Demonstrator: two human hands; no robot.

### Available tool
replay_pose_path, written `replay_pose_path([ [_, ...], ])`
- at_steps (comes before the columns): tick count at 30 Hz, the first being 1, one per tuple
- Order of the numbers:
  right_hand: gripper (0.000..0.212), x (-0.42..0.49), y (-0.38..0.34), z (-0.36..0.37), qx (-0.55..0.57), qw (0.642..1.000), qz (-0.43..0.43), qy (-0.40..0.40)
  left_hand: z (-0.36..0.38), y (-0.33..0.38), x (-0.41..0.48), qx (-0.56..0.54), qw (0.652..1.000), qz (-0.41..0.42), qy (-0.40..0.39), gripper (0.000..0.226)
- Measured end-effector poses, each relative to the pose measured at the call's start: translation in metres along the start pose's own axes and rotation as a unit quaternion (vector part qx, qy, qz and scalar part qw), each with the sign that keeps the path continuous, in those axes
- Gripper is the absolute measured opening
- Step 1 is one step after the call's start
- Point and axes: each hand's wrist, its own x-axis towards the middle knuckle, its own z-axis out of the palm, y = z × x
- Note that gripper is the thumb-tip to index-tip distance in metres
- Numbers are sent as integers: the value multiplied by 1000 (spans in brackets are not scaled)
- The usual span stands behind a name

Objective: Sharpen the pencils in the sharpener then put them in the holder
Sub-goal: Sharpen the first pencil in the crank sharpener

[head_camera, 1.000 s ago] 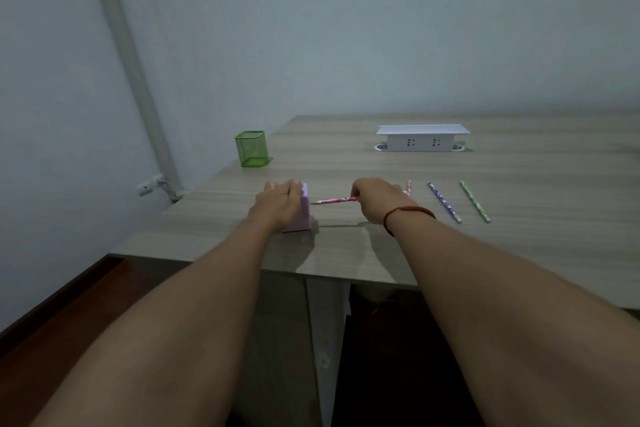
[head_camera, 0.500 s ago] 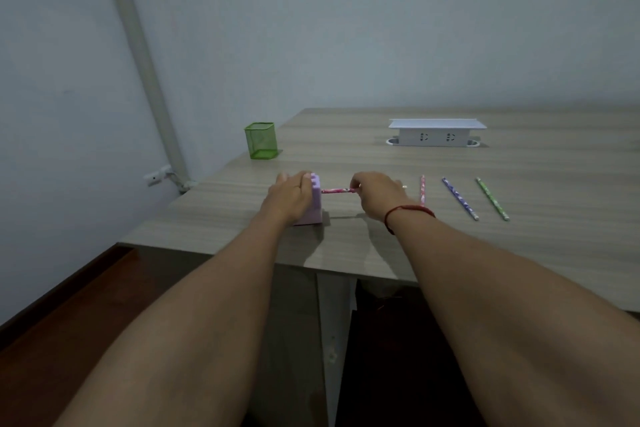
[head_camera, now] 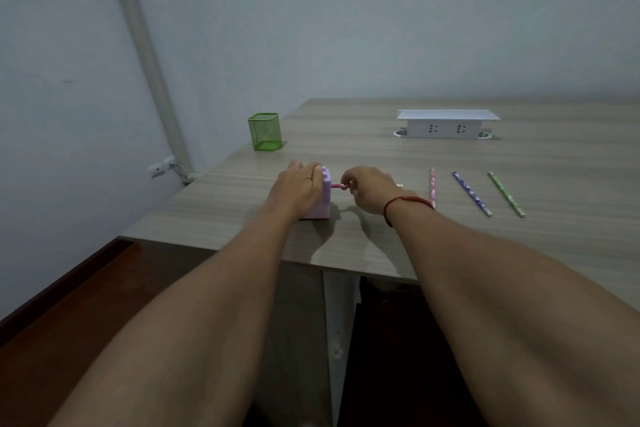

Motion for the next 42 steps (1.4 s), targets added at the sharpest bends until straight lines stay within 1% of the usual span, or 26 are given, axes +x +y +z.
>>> replay_pose_path([
  [4,37,5,-3,-2,1,1000,-12,0,0,-5,-4,-19,1000,4,21,39],
  [7,35,5,-2,-5,16,1000,-19,-5,1,-7,-4,-39,999,8,23,39],
  [12,30,5,2,-7,32,999,-14,-23,2,-10,-4,-43,999,5,11,41],
  [14,29,5,-2,-7,29,999,-4,-17,0,-11,-1,-56,998,-2,2,41],
  [16,31,2,-5,-5,21,1000,1,2,-5,-9,1,-79,997,-6,-24,42],
  [18,35,0,-6,-1,14,1000,2,23,-9,-8,3,-116,992,-3,-40,43],
  [19,38,-1,-6,1,11,1000,-1,29,-12,-8,1,-157,987,-20,-38,44],
  [21,46,-2,-6,2,17,999,-8,31,-18,-8,-3,-252,965,-77,4,44],
  [22,52,-2,-6,2,25,999,-14,28,-21,-10,-4,-284,953,-100,34,40],
  [23,58,-3,-7,1,33,999,-23,19,-23,-12,-6,-292,948,-114,59,39],
  [26,78,-7,-15,-2,37,996,-78,-10,-24,-25,-13,-233,958,-141,90,43],
  [27,84,-8,-20,-2,38,994,-99,-14,-22,-31,-17,-215,962,-144,82,41],
  [29,92,-7,-32,-2,23,990,-136,-16,-16,-41,-27,-171,976,-131,42,37],
  [30,93,-7,-38,-2,9,989,-148,-16,-14,-45,-31,-139,984,-114,17,37],
  [32,88,-6,-49,0,-13,988,-154,-18,-12,-50,-35,-69,995,-72,-22,28],
  [35,80,-7,-63,7,-51,991,-126,-15,-17,-49,-38,10,998,-29,-47,19],
  [39,75,-9,-71,15,-118,987,-103,18,-22,-47,-35,66,996,-20,-56,18],
  [42,74,-9,-72,17,-109,989,-100,14,-19,-47,-34,76,995,-24,-56,16],
])
